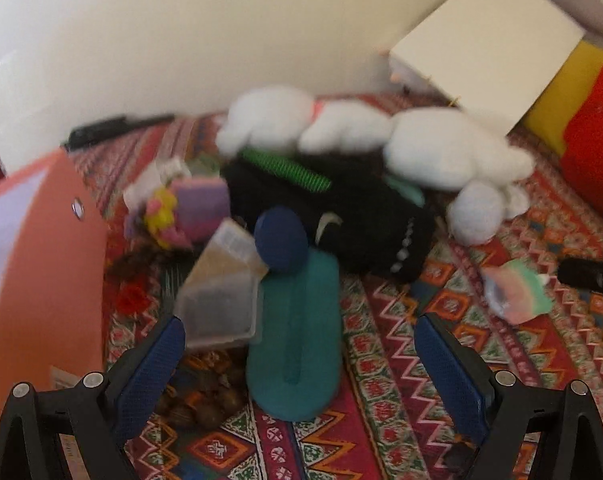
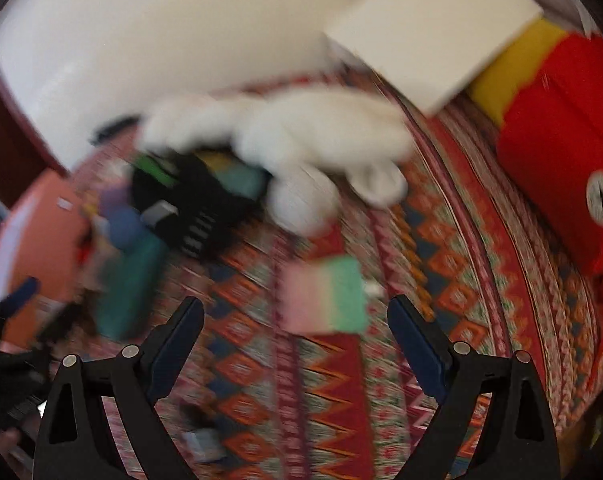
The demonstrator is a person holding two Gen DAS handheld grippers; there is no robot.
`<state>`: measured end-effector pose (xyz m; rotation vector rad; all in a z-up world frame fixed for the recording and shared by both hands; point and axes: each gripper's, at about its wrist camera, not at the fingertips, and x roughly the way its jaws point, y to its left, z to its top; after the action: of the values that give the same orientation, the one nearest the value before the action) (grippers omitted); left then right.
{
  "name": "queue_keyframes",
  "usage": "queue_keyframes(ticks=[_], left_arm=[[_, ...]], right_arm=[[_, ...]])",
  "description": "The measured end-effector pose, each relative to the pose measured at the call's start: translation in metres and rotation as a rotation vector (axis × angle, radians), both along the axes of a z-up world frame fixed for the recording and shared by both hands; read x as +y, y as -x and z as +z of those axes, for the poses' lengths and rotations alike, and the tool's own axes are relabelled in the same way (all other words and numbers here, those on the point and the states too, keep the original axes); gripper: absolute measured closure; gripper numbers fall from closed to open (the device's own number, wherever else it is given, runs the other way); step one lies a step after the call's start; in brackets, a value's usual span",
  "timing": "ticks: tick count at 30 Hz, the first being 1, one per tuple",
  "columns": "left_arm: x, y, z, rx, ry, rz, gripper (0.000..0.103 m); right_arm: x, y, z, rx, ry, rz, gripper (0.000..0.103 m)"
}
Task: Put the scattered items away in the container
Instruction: 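Grasp the clear box of black pieces with the left gripper while the right grasps the pink-green pouch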
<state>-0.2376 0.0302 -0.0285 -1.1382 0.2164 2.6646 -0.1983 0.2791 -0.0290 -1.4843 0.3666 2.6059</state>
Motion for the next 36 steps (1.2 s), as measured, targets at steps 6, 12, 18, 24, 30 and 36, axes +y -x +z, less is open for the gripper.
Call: queue_keyframes(ticks=[6,12,18,24,30,36], left_arm=[[-0.026,0.03,-0.024,-0.061,-0.042,0.077,0.007],[-0.047,0.054,-0.038,-0.102,-0.079,0.116,0.007],[-0.051,0.07,-0.062,-0.133,-0.033,0.087,0.006],[-0.057,0.079,-0.066,-0.139,-0.09,0.082,0.012],[-0.04,0.068,-0.058,-0.125,-0.049,0.034,0.032],[-0.036,0.051,-0.045,-0.116,-0.031,0.024,0.032]], right_arm=[[0.026,0.024,-0.07,-0.142,0.132,-0.039,0.008],[0.025,0.04,-0.087,-0.148,0.104,-0.019,0.003],[0.0,0.041,-0.096,-0.19,-0.056,0.095,0.0],[-0.001,0.034,-0.092,-0.186,-0.056,0.12,0.012],[0.01,0.023,-0.078,-0.156,0.04,0.099,0.029],[0.012,0.004,-0.058,-0.116,0.079,0.089,0.029]])
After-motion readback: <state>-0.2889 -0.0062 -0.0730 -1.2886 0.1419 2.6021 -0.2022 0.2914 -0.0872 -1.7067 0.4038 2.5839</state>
